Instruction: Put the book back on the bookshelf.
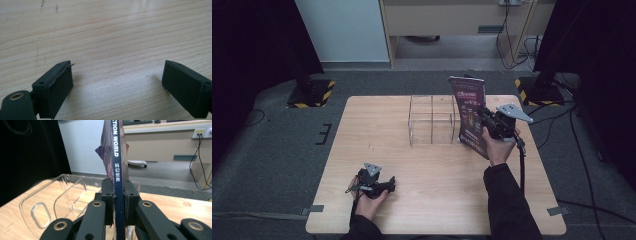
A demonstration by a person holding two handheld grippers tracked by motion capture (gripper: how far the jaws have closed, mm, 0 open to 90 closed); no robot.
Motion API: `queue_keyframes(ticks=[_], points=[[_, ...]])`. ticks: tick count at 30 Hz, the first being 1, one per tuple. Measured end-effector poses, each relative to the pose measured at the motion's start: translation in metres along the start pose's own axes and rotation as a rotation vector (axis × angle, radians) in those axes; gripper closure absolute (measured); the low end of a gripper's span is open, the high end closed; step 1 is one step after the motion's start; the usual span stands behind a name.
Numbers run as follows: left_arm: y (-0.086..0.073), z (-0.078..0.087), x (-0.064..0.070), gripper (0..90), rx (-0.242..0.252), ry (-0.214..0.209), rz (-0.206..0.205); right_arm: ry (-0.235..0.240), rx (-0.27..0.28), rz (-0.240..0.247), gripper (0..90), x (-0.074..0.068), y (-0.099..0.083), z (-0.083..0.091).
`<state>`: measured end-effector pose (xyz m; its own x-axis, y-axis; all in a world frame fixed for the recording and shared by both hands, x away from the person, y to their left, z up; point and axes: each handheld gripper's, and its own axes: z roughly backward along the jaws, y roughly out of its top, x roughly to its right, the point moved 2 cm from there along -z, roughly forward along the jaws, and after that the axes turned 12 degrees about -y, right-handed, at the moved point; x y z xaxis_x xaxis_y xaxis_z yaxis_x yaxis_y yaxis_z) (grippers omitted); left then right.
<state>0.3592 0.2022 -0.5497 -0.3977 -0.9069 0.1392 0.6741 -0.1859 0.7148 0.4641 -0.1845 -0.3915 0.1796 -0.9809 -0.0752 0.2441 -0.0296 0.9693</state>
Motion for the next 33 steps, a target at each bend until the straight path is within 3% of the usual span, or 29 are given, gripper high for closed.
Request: queue_keyframes(ticks=[12,17,21,26,33], points=[[0.0,0.0,0.0,8.8,0.002,0.001,0.002,0.004,-0.054,0.011,82.9,0.012,-0.016,0.023],[0.0,0.0,0.0,8.8,0.001,0.002,0.001,0.018,-0.073,0.004,83.8,0.014,-0.025,0.024],[0.0,0.0,0.0,8.8,0.001,0.002,0.002,0.04,-0.047,-0.024,84.1,0.013,-0.027,0.024],[0.0,0.0,0.0,8.8,0.003,0.002,0.003,0.044,-0.003,-0.04,84.2,0.011,-0.015,0.026],[0.0,0.0,0.0,8.8,0.001,0.002,0.001,-0.007,0.054,-0.008,84.2,0.006,0.008,0.015]])
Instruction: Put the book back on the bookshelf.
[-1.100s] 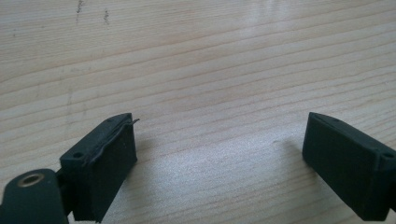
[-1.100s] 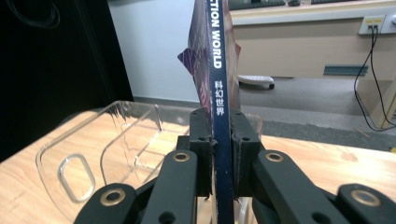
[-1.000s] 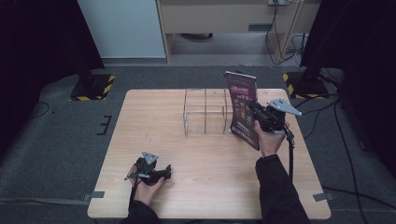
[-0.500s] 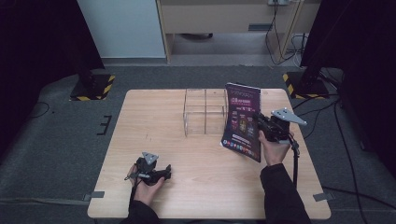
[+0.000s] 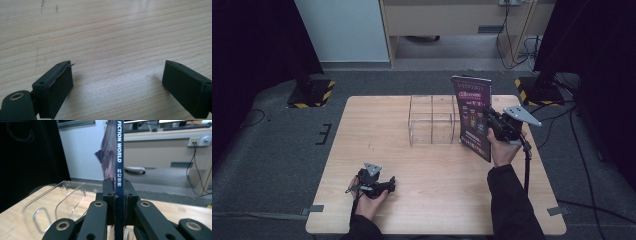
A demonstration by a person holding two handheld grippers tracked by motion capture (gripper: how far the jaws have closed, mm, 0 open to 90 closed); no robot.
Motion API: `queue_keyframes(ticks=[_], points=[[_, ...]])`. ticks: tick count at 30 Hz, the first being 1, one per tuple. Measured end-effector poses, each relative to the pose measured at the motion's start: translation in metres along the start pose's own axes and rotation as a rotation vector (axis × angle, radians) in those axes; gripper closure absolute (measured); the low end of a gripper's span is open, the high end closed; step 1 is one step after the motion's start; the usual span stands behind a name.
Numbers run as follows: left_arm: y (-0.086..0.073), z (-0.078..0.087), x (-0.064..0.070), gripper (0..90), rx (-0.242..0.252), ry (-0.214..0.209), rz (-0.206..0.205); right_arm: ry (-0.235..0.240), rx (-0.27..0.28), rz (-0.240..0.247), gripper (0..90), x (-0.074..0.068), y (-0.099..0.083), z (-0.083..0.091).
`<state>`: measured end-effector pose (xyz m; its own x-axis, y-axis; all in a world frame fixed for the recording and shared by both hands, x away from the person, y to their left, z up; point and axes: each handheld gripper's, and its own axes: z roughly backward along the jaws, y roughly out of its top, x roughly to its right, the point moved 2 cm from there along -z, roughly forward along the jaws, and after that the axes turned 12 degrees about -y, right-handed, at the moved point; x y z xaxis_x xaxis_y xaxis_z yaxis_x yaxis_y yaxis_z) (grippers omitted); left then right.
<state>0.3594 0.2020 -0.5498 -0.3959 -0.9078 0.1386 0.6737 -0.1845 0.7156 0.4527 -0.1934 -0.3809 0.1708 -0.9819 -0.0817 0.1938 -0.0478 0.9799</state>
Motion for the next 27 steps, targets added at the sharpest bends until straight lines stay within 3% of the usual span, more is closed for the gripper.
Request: queue_keyframes(ticks=[10,18,27], points=[[0.0,0.0,0.0,8.6,0.0,-0.002,0.0,-0.05,0.049,0.025,84.2,-0.008,-0.006,-0.026],[0.0,0.0,0.0,8.6,0.0,-0.001,0.0,-0.044,0.066,0.045,83.7,-0.013,-0.015,-0.02],[0.0,0.0,0.0,8.6,0.0,-0.001,0.0,-0.005,0.015,0.054,81.8,-0.011,-0.018,-0.007]])
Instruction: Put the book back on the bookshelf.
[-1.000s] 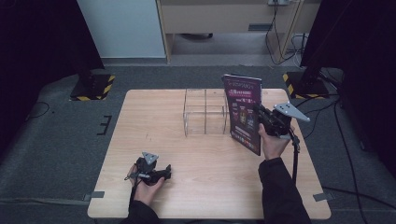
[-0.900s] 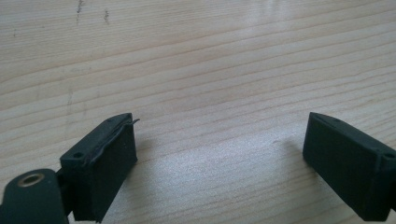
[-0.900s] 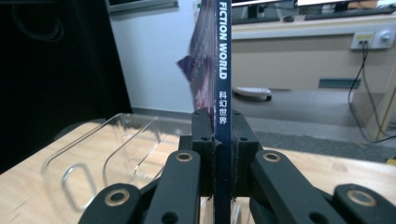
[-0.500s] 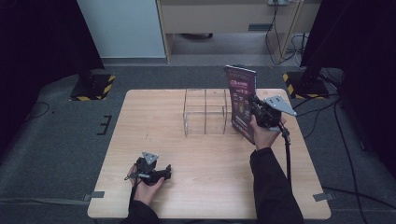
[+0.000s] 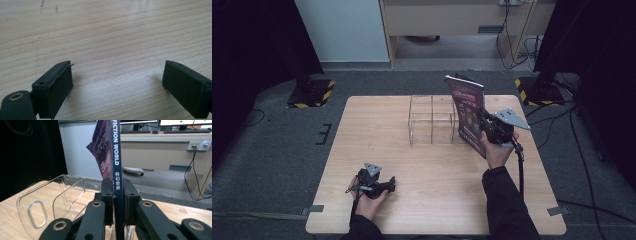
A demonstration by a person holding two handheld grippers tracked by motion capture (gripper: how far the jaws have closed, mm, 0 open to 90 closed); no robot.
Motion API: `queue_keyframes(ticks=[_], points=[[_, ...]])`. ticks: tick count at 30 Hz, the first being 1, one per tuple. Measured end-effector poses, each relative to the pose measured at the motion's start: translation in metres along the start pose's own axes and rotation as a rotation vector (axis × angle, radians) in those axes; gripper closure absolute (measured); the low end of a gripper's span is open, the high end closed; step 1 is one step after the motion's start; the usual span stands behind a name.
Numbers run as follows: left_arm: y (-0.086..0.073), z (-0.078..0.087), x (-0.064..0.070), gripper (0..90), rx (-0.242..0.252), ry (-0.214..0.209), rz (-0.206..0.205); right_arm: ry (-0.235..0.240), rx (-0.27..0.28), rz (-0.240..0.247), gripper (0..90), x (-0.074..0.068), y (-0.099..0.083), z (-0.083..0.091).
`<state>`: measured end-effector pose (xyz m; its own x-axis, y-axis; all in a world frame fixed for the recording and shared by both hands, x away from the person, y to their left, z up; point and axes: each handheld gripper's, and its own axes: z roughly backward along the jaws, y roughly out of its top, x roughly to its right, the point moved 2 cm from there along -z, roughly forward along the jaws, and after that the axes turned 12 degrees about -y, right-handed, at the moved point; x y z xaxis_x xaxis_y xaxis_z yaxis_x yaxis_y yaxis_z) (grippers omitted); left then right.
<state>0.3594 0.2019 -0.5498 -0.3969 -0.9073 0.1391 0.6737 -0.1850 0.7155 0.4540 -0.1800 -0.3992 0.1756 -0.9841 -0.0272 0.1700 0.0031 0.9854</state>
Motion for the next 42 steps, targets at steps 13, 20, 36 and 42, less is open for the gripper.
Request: queue_keyframes(ticks=[13,20,36,42], points=[[0.0,0.0,0.0,8.5,0.001,0.001,0.0,0.024,-0.075,0.0,81.9,0.01,-0.009,0.025],[0.0,0.0,0.0,8.5,0.001,0.001,0.001,0.034,-0.126,-0.009,81.5,0.009,-0.017,0.039],[0.0,0.0,0.0,8.4,-0.001,0.001,0.001,0.032,-0.215,-0.033,80.0,0.017,-0.039,0.063],[0.0,0.0,0.0,8.4,-0.001,0.001,0.001,0.054,-0.218,-0.039,76.5,0.014,-0.031,0.062]])
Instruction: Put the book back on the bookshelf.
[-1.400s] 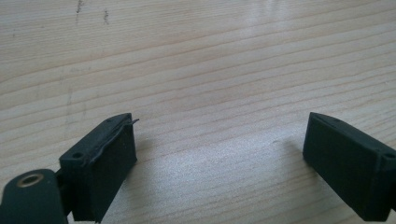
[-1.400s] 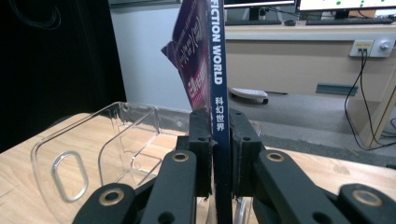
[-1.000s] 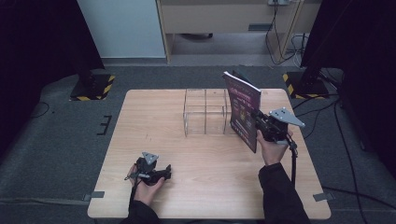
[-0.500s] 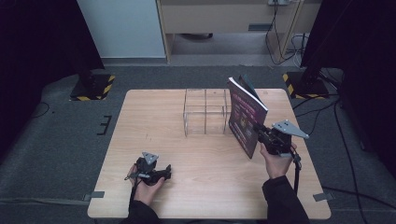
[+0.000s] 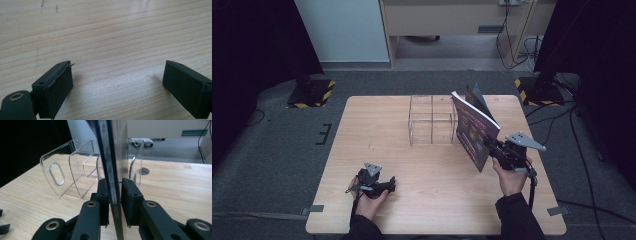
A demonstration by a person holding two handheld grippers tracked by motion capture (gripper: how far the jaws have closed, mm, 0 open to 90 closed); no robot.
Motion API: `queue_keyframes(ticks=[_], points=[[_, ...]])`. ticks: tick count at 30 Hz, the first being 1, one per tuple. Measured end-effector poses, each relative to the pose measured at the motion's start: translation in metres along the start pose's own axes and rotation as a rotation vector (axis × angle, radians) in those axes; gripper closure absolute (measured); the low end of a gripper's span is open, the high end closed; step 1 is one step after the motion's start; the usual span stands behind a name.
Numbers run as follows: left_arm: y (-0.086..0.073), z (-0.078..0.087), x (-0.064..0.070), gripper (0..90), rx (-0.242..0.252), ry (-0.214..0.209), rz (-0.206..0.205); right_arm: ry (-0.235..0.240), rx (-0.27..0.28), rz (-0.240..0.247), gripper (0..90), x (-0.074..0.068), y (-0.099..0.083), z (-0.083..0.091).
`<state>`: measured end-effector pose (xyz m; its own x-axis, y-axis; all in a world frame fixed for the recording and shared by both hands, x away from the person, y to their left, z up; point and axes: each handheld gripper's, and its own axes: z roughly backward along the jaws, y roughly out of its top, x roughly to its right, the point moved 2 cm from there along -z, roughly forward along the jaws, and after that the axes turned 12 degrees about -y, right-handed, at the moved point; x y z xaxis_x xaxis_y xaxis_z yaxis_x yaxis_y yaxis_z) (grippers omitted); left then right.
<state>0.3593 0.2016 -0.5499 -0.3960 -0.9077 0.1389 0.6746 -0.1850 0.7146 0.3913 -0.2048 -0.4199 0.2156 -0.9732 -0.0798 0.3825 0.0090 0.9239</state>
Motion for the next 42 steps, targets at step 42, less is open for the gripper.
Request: queue_keyframes(ticks=[42], points=[[0.0,0.0,0.0,8.2,0.001,-0.001,0.001,-0.192,0.081,-0.137,84.3,-0.007,0.048,-0.066]])
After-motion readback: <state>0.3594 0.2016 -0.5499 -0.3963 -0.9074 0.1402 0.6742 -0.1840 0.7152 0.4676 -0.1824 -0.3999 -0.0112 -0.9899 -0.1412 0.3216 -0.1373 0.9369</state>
